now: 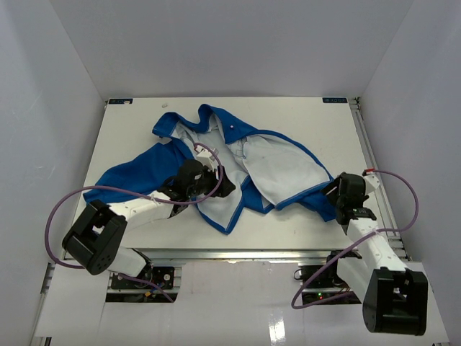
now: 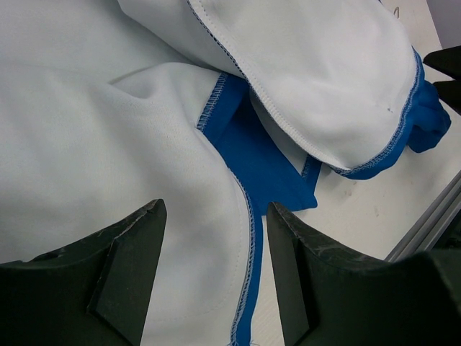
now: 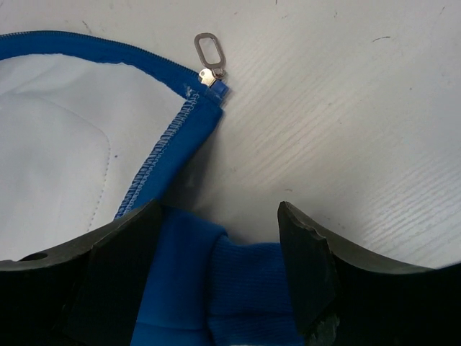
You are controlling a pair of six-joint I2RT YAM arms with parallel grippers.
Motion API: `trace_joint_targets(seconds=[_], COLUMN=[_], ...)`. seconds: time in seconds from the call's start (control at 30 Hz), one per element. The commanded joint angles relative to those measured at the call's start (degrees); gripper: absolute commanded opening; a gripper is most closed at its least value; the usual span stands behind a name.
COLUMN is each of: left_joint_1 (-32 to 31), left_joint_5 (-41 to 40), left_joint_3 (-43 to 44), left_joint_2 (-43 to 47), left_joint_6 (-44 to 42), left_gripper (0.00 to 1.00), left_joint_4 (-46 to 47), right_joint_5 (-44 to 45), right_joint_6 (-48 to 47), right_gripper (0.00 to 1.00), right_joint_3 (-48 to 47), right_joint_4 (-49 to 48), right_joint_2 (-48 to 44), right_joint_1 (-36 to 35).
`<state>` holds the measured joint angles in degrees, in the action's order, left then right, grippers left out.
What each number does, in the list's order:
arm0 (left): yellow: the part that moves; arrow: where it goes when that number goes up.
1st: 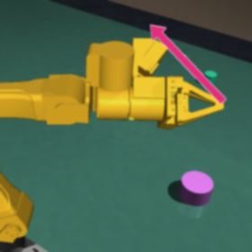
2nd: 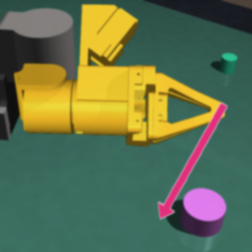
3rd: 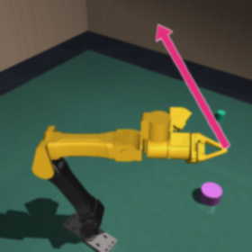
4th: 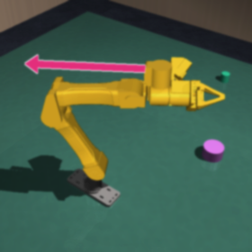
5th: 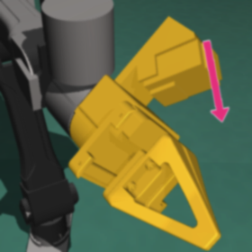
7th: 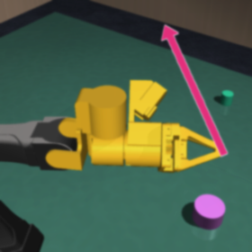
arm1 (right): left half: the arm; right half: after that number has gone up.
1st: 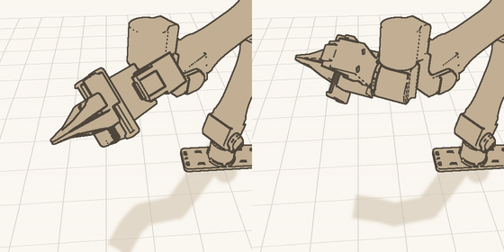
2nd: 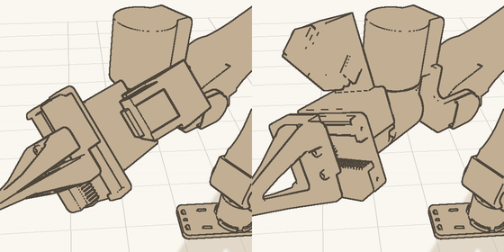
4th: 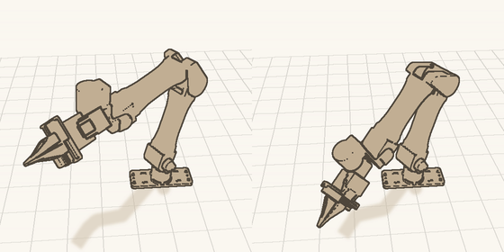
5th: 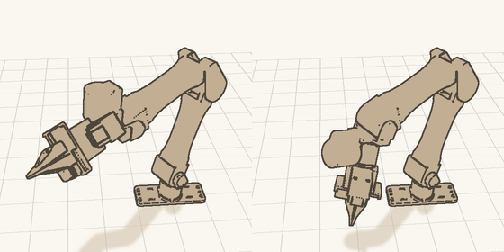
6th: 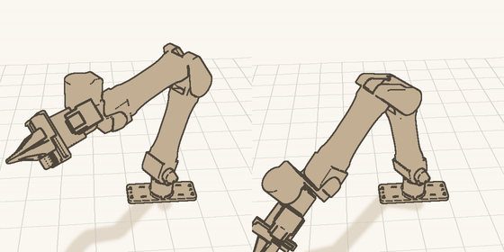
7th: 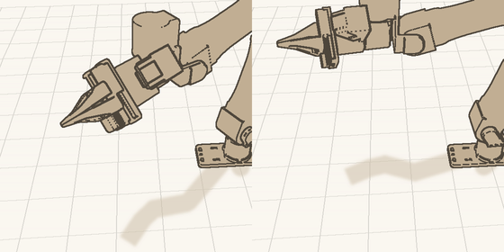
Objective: Zip up the jacket
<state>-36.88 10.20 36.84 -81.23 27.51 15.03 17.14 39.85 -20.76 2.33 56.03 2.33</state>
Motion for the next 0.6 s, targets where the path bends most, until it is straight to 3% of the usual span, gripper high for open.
trace_joint_targets(seconds=[0.0, 0.27, 0.57], left_joint_1=[-0.2, -0.2, -0.3], left_joint_5=[0.8, 1.7, 2.2], left_joint_3=[0.2, 0.8, 1.0], left_joint_2=[1.0, -0.4, -0.8], left_joint_6=[0.3, 0.5, 0.9], left_gripper=[0.68, 0.68, 0.68], left_joint_4=[0.1, 0.0, 0.2], right_joint_5=[-6.3, -14.0, -16.0], right_joint_6=[-2.0, -3.4, -5.4], right_gripper=[0.73, 0.7, 0.49], right_joint_3=[-2.0, -2.3, -4.3], right_joint_4=[-8.2, -20.2, -24.3], right_joint_2=[7.2, 17.4, 23.8], right_joint_1=[4.6, 7.8, 7.8])
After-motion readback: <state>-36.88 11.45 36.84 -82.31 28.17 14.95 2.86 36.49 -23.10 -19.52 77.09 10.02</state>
